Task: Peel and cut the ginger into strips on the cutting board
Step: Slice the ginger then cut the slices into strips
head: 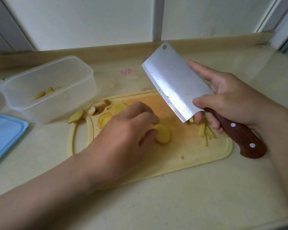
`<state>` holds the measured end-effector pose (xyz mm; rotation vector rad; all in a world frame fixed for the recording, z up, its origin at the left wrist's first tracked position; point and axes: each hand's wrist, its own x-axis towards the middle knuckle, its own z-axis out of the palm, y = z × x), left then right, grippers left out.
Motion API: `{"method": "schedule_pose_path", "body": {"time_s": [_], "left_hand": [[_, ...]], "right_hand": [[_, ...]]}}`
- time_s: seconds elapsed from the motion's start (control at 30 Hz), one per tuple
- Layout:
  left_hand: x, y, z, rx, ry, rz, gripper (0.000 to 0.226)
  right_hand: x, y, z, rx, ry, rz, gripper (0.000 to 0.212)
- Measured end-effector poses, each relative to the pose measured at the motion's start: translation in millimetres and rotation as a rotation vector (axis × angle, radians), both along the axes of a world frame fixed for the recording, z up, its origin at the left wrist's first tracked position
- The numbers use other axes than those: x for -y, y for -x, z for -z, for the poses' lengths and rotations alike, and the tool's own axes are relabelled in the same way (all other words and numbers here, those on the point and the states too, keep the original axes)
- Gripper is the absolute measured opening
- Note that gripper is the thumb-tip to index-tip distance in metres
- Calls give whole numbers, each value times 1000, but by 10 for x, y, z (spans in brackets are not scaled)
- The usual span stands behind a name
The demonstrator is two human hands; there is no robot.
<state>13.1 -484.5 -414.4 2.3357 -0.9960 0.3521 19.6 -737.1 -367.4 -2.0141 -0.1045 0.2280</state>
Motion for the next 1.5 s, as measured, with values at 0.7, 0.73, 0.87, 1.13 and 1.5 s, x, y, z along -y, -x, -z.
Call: {"method": "schedule_pose_path", "body": {"time_s": [0.7,0.73,0.87,1.13,1.5], "left_hand": [[77,113,186,84,-42,119,19],[91,117,190,80,-41,133,19],[127,150,208,88,-36,166,23],[24,179,238,141,-117,267,31],[-15,190,215,182,-216,276,41]], "right_hand": [[-328,458,-170,-110,431,108,94],[-350,487,-198,-106,457,104,94],[-421,594,-270,-95,559,90,94],[-533,682,-239,-65,679,49,93],[-420,839,-126,77,660,46,94]]}}
